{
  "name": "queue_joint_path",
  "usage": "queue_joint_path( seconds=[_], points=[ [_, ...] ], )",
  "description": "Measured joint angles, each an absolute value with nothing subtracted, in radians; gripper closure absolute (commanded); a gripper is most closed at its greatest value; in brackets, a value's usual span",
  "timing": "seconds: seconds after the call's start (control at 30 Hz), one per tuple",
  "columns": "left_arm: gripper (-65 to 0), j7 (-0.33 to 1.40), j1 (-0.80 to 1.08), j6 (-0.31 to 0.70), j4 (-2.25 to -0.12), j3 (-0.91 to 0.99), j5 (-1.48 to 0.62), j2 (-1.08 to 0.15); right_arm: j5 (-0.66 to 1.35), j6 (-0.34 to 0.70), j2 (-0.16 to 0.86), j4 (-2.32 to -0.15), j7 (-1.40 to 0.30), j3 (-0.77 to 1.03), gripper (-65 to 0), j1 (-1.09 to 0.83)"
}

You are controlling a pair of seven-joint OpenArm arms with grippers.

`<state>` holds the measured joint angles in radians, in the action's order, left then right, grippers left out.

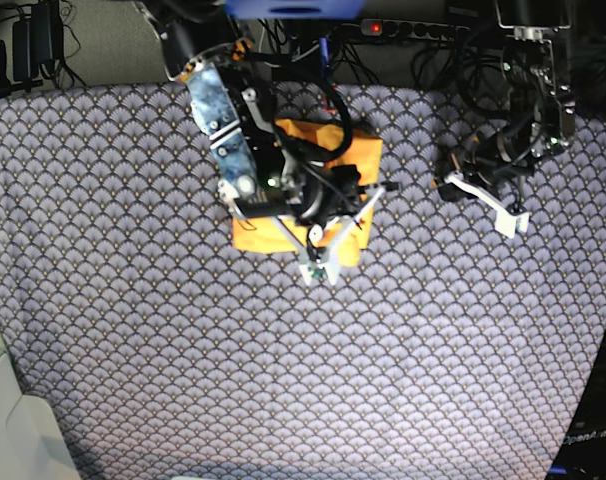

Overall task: Fold the T-shirt properly
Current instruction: 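Lower the folded end onto the bundle and press with the right gripper, then pat and tuck the loose fabric into the bundle with the right gripper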

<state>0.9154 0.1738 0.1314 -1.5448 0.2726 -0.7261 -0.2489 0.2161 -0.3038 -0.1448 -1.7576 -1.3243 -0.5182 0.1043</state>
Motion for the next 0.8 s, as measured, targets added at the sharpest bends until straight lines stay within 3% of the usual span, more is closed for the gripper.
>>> queue_joint_path(
  seconds=[0.27,0.67,0.8],
  points=[
    [0.0,0.914,0.180,0.131,-1.545,0.273,-0.727,-0.249,0.271,-0.187,-0.145,-1.765,-1.287,-0.518,-36.4,0.104],
    [0.0,0.915,0.188,0.131,-1.545,0.273,-0.723,-0.249,0.271,-0.197,-0.107,-1.856,-1.225,-0.524,-36.5,0.098],
    [0.0,0.915,0.188,0.131,-1.545,0.273,-0.727,-0.260,0.282,-0.198,-0.036,-1.933,-1.165,-0.522,-36.5,0.099]
  ],
)
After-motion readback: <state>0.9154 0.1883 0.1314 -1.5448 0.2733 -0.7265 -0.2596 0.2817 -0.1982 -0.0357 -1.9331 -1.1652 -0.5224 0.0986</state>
